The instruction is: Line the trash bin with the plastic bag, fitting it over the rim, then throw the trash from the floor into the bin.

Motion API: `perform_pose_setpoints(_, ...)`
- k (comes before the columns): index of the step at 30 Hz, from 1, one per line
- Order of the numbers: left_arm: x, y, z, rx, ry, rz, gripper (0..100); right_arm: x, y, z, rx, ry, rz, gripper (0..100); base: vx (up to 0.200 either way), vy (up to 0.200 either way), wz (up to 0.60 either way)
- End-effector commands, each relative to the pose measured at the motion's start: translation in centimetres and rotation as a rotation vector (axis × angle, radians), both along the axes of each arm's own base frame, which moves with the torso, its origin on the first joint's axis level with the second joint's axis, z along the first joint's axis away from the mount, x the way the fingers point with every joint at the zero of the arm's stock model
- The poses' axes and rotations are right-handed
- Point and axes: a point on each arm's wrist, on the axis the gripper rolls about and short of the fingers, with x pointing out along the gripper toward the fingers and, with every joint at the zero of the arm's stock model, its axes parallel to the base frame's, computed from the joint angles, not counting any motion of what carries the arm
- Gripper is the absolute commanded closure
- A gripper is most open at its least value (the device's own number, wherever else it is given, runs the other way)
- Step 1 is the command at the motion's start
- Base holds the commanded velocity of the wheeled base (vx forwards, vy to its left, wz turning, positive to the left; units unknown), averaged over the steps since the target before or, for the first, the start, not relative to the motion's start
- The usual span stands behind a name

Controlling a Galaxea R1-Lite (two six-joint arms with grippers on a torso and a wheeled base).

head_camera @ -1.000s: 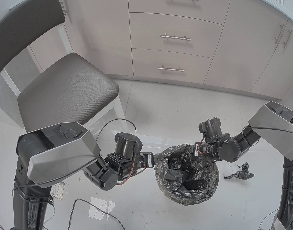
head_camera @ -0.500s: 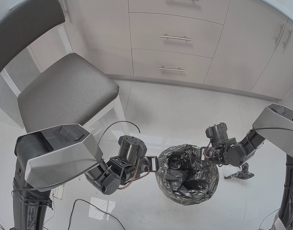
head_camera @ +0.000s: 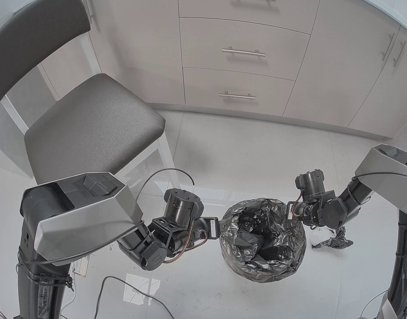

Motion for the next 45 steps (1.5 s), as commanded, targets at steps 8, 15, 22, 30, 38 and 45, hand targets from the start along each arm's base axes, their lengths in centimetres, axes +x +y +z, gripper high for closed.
perform_pose_setpoints(8, 0.0, 0.0, -0.2, 0.003, 0.003, 0.001, 0, 0.4, -1.3, -0.1, 0.002, 0.001, -0.034, 0, 0.0, 0.0, 0.0)
perform_pose_setpoints(15, 0.0, 0.0, -0.3, 0.004, 0.006, 0.001, 0, 0.1, -0.8, 0.6, 0.009, -0.011, -0.019, 0, 0.0, 0.0, 0.0)
perform_pose_setpoints(22, 0.0, 0.0, -0.3, 0.004, 0.006, 0.001, 0, -0.2, -0.7, 1.1, 0.012, -0.02, -0.013, 0, 0.0, 0.0, 0.0)
perform_pose_setpoints(30, 0.0, 0.0, -0.4, 0.005, 0.007, 0.001, 0, -0.3, -1.2, 0.4, 0.008, 0.004, -0.024, 0, 0.0, 0.0, 0.0)
perform_pose_setpoints(38, 0.0, 0.0, -0.4, 0.001, 0.01, 0.004, 0, 0.0, -1.2, -1.3, 0.004, 0.014, -0.027, 0, 0.0, 0.0, 0.0)
perform_pose_setpoints(45, 0.0, 0.0, -0.5, 0.002, 0.011, 0.004, 0, -0.3, -2.5, -1.9, 0.002, 0.02, -0.057, 0, 0.0, 0.0, 0.0)
